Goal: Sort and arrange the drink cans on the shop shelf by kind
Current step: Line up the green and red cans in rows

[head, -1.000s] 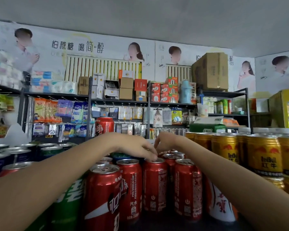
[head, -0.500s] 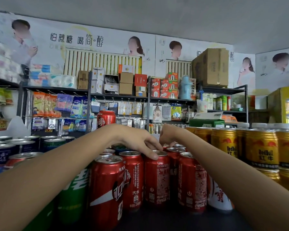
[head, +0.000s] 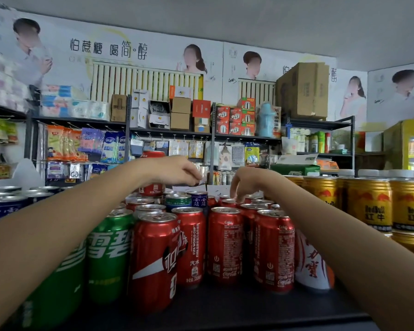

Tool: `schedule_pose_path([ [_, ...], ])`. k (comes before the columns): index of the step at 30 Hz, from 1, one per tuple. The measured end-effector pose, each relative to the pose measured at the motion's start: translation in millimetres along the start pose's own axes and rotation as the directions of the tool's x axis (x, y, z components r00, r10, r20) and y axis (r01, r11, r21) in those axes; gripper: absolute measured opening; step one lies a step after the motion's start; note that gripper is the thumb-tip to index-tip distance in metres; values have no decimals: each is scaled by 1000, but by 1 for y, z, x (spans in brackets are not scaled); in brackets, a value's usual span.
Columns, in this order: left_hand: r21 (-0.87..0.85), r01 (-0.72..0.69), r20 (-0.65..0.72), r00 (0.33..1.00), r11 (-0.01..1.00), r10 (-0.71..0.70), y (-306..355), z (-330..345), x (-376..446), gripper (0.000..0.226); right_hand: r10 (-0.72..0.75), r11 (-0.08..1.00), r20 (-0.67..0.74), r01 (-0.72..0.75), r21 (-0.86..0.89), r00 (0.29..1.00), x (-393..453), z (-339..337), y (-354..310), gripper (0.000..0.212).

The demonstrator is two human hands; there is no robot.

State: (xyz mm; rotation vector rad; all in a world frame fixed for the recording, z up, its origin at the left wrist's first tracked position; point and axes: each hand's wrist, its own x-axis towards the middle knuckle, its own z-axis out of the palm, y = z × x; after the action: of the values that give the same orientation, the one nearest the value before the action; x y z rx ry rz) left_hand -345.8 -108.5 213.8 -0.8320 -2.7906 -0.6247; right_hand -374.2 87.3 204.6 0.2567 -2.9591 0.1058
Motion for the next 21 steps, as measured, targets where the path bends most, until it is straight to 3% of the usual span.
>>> schedule_pose_path([
  [6,201,14,72,997,980,-29,-9,6,-2,39,-168,936,-95,189,297,981,4,-6,-18,35],
  [10,228,15,125,991,974,-44,-15,4,-2,34,-232,954,0,227,195,973,25,5,-38,37],
  [14,234,-14,109,994,972,-12,-24,-4,-3,32,-213,968,-19,213,130,977,43,18,-48,42],
  [18,195,8,19,1000,981,-12,-38,-11,-11,29,-151,901,-105,181,394,983,45,23,-50,33],
  [21,127,17,-100,995,992,-4,-42,-19,-21,27,-27,744,-303,222,630,952,35,6,-53,27],
])
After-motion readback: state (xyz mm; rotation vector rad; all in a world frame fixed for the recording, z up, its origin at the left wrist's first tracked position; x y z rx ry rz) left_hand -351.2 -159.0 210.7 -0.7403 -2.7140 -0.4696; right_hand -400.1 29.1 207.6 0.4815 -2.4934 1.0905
